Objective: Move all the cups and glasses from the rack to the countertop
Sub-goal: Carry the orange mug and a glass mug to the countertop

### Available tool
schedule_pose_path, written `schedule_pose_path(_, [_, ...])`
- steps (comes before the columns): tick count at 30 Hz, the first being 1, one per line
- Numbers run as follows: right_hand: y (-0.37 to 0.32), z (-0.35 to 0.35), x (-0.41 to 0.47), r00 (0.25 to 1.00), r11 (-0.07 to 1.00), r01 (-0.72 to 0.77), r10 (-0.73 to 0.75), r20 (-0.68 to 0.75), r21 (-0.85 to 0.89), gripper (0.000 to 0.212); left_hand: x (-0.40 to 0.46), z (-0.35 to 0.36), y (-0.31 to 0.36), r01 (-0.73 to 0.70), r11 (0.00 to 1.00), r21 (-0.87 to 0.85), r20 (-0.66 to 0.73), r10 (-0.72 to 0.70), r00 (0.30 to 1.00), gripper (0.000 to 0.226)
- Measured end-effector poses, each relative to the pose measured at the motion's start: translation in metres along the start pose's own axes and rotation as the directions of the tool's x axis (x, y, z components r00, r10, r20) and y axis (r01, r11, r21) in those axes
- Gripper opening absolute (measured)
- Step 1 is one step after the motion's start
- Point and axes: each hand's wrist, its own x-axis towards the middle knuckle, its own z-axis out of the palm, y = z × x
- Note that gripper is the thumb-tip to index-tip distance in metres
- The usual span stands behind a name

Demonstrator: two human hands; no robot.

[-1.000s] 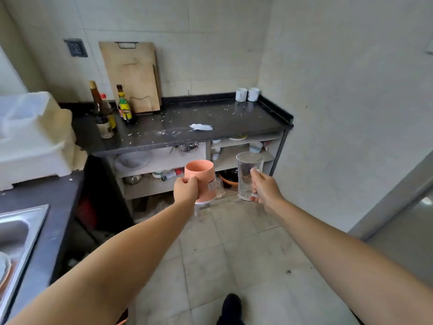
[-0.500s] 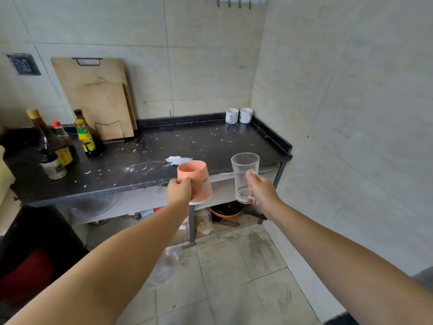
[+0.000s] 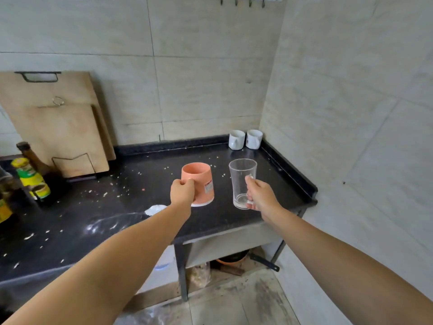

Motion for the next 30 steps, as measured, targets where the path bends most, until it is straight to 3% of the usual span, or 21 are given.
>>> schedule_pose_path(10, [-0.035,0.01,0.185,0.996,0.997,-0.083,0.083,0.039,-0.009,0.03,0.148,0.08,0.048,0.033,0.999,0.032,-0.011,-0.033,0.999,0.022])
schedule_pose_path(19, [-0.041,0.036,0.36,0.967,0.988,-0.142,0.151,0.207,-0.057,0.034,0.273,0.155,0.053,0.129,0.991,-0.017,-0.179,-0.13,0.975,0.026])
schedule_pose_path(24, [-0.037,0.067,0.431,0.941,0.97,-0.243,0.241,0.239,-0.021,0.031,0.334,0.187,0.054,0.147,0.989,0.028,-0.216,-0.138,0.967,0.027])
schedule_pose_path(30, [-0.027,0.099,0.482,0.937,0.967,-0.254,0.238,0.257,0.029,0.025,0.384,0.206,0.047,0.131,0.991,0.023,-0.214,-0.123,0.969,0.027])
